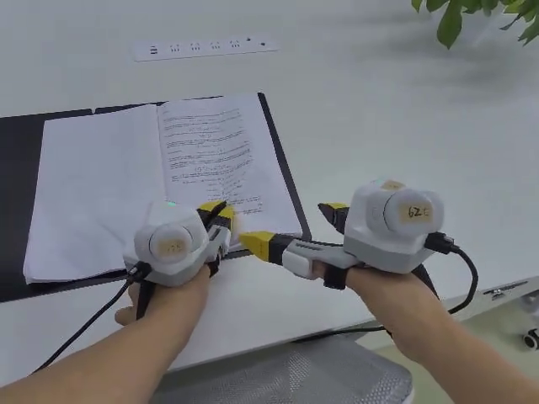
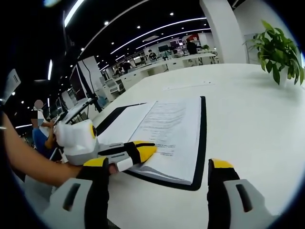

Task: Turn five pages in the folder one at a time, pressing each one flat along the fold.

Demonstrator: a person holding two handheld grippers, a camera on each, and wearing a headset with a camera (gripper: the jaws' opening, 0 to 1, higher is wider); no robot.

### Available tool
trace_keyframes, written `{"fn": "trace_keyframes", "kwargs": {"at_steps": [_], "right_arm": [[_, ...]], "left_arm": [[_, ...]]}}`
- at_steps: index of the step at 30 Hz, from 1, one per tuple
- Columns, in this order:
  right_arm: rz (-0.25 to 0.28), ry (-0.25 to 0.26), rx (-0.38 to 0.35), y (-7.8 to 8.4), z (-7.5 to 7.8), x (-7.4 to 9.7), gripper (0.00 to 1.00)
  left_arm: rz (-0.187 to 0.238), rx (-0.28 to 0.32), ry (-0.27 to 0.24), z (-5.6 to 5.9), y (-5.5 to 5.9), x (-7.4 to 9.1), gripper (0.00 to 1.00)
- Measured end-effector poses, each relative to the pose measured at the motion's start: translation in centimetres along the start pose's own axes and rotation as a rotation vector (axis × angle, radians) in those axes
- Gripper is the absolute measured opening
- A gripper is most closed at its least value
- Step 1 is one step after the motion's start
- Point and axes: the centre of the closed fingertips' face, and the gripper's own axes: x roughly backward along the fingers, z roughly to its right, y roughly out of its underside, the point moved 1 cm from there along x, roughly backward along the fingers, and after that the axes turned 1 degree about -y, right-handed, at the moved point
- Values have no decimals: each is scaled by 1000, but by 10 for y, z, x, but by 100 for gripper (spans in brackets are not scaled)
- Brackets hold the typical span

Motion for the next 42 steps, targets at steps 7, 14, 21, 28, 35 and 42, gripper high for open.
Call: {"fn": "trace_keyframes", "kwargs": {"at_steps": [7, 14, 21, 28, 35, 42], "right_arm": [[9, -20, -25, -4, 0, -11, 80], [16, -32, -11, -13, 11, -31, 71], [14, -27, 6, -22, 35, -52, 58], [21, -26, -28, -28, 50, -61, 50], [18, -44, -40, -30, 48, -64, 48], [9, -60, -57, -31, 46, -70, 47]], "left_arm": [[-8, 16, 13, 1, -1, 0, 1], [-8, 8, 16, 1, -1, 0, 0], [-9, 3, 17, 2, -1, -2, 0], [-8, 3, 17, 3, -1, -6, 0], [-6, 4, 15, 3, -2, -9, 1], [-6, 4, 15, 3, -2, -11, 0]]}}
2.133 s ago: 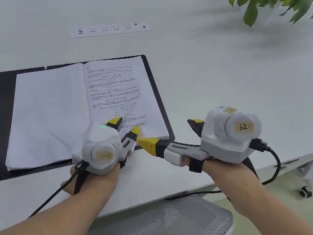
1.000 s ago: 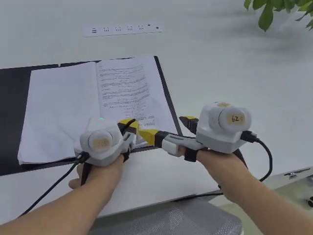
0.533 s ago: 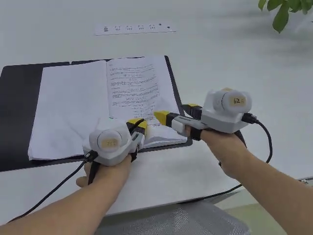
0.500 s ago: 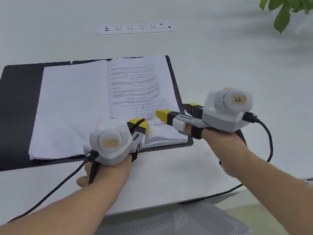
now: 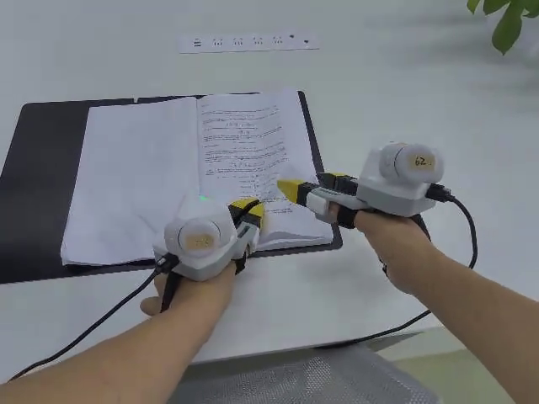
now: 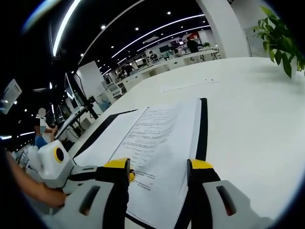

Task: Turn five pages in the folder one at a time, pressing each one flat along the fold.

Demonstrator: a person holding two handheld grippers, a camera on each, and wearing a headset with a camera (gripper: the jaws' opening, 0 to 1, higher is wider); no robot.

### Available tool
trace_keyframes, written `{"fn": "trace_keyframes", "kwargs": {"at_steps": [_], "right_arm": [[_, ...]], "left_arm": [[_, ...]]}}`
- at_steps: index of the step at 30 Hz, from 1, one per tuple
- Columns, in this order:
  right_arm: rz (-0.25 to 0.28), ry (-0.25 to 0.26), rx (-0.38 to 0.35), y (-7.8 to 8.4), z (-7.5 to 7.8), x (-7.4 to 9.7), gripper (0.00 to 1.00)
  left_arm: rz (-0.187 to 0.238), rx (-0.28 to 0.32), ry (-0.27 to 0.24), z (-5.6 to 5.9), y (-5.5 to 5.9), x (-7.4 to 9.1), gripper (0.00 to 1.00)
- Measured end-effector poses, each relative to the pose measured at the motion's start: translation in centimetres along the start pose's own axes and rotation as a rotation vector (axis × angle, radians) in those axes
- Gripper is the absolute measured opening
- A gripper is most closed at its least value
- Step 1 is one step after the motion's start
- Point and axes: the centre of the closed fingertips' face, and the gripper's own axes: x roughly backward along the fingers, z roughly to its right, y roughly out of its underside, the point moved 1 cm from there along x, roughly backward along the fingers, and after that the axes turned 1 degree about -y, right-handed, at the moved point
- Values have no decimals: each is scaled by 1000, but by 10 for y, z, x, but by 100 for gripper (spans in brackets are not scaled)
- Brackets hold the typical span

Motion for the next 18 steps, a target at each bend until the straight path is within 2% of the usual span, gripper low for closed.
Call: {"fn": "trace_keyframes", "kwargs": {"at_steps": [6, 14, 18], "right_arm": [[-1, 5, -29, 0, 3, -3, 48], [-1, -4, -41, 2, 4, -3, 45], [4, 3, -121, 3, 11, -5, 40]], "left_arm": [[4, -2, 0, 0, 0, -1, 0], [6, -3, 0, -1, 0, -1, 1], [4, -2, 0, -1, 0, -2, 1]]}}
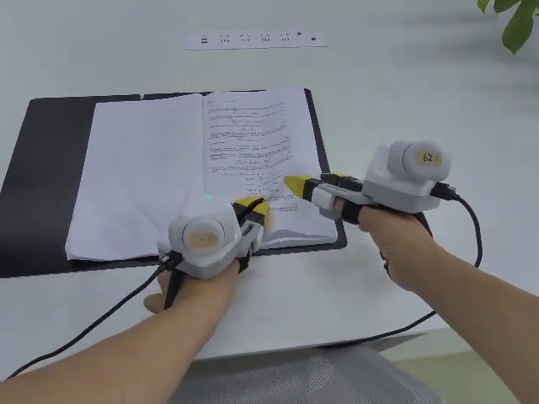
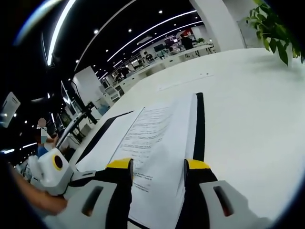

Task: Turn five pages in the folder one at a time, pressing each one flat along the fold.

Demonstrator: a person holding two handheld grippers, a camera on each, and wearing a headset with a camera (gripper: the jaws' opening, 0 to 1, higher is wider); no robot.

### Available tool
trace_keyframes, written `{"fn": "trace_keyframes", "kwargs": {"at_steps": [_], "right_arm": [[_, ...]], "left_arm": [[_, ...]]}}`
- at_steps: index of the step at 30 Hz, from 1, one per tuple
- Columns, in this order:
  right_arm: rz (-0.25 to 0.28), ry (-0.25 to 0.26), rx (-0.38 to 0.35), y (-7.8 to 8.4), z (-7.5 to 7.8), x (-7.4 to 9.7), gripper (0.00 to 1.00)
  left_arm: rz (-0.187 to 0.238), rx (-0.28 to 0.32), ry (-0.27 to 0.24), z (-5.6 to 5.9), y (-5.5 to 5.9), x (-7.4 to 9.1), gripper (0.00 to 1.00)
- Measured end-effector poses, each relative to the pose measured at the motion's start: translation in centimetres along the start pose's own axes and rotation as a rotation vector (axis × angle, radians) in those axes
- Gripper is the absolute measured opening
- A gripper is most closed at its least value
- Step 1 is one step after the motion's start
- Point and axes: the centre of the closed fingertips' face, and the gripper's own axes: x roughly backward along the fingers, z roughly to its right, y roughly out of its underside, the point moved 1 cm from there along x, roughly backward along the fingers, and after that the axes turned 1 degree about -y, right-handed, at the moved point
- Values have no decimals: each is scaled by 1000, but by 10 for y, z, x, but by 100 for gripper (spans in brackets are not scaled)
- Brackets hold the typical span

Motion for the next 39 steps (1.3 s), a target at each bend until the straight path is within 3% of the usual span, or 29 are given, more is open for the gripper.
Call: {"fn": "trace_keyframes", "kwargs": {"at_steps": [5, 14, 19, 23, 26, 29, 33, 39], "right_arm": [[16, 12, -95, 0, 10, 3, 25], [27, 16, -177, -1, 17, 9, 0], [39, 7, -241, -5, 13, 10, 0], [46, 7, -273, -11, 9, 14, 0], [58, -4, -296, -14, 5, 16, 0], [72, -17, -332, -17, -1, 18, 0], [89, -33, -370, -23, -14, 22, 0], [106, -57, -367, -34, -38, 26, 0]], "left_arm": [[-1, 1, 0, 0, 0, 0, 1], [-5, 2, -3, 0, 1, 0, 1], [-19, 26, -8, 1, 0, 0, 1], [-57, 150, 31, 6, -3, 2, 7], [-73, 131, 42, 5, -5, 7, 13], [-44, 134, 49, 4, -15, 20, 22], [-37, 100, 58, 2, -24, 33, 24], [-17, 36, 45, -12, -36, 61, 27]]}}
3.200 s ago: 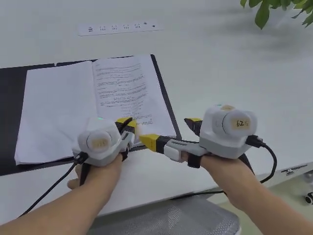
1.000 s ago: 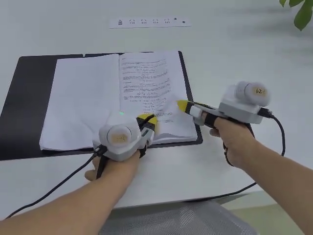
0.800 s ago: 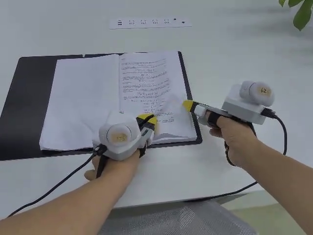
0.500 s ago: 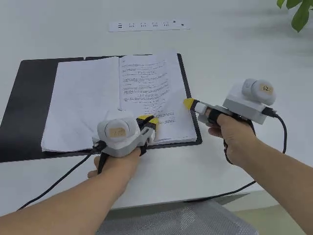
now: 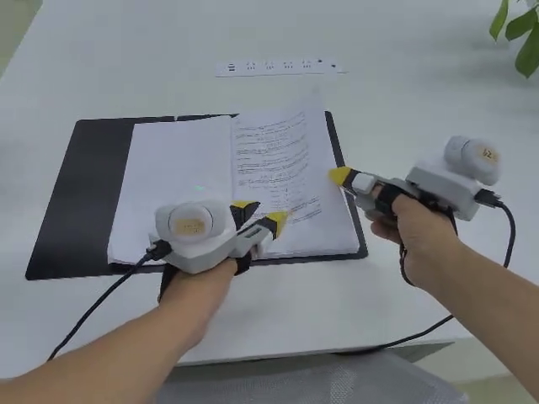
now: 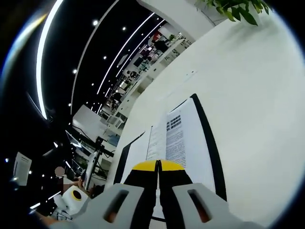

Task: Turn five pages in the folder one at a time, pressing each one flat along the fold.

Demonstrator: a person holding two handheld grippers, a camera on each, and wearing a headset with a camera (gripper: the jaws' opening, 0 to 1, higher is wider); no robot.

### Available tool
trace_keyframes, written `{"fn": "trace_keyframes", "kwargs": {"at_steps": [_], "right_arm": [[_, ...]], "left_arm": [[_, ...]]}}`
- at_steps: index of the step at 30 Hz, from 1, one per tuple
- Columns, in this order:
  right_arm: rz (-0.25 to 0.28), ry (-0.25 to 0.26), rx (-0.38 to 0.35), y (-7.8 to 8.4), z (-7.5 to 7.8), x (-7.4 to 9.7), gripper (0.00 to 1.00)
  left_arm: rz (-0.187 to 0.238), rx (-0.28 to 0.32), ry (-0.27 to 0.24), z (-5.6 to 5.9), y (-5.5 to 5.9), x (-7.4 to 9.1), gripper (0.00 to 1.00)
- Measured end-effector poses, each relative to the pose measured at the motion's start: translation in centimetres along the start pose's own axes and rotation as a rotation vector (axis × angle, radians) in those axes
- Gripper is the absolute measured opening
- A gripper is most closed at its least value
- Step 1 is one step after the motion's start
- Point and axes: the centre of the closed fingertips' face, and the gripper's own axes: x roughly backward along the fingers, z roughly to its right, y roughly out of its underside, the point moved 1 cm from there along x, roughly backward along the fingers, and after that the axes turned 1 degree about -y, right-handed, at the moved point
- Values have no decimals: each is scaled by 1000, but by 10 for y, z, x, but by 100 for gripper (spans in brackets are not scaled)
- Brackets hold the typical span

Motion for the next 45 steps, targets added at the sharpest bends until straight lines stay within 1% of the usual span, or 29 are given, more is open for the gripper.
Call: {"fn": "trace_keyframes", "kwargs": {"at_steps": [2, 4, 8, 12, 14, 15, 18, 19, 22, 23, 25, 29, 32, 34, 37, 39, 40, 45], "right_arm": [[4, -10, 5, 0, -9, 0, 0], [9, -19, 9, 0, -17, 0, 0], [20, -43, -4, 1, -34, -1, 0], [21, -68, -1, 4, -52, -5, 0], [21, -85, -2, 5, -62, -8, 0], [18, -97, 0, 6, -69, -11, 0], [11, -123, 7, 10, -85, -18, 0], [8, -130, 9, 11, -89, -20, 0], [-2, -150, 14, 17, -103, -27, 0], [-5, -156, 13, 20, -109, -31, 0], [-13, -169, 19, 25, -118, -36, 0], [-31, -187, 25, 36, -134, -46, 0], [-40, -196, 24, 42, -143, -53, 0], [-45, -202, 30, 46, -151, -57, 0], [-53, -206, 29, 52, -159, -64, 0], [-59, -204, 28, 56, -164, -68, 0], [-63, -203, 31, 58, -166, -73, 0], [-79, -191, 16, 63, -167, -95, 0]], "left_arm": [[1, -18, -7, -5, -2, 9, 28], [11, -43, -11, -10, -7, 18, 28], [22, -69, -31, -20, -14, 36, 28], [30, -90, -49, -31, -21, 52, 29], [33, -94, -52, -35, -23, 59, 28], [43, -108, -58, -39, -26, 64, 29], [45, -125, -64, -46, -31, 74, 28], [51, -132, -71, -51, -33, 78, 29], [55, -142, -91, -63, -35, 89, 28], [53, -138, -102, -69, -34, 94, 29], [54, -137, -114, -76, -34, 101, 28], [62, -139, -127, -84, -37, 113, 28], [72, -144, -136, -90, -41, 122, 28], [77, -160, -141, -93, -44, 128, 28], [82, -169, -146, -97, -46, 135, 28], [83, -164, -149, -100, -46, 140, 27], [84, -172, -156, -103, -45, 143, 28], [85, -164, -175, -114, -44, 154, 27]]}}
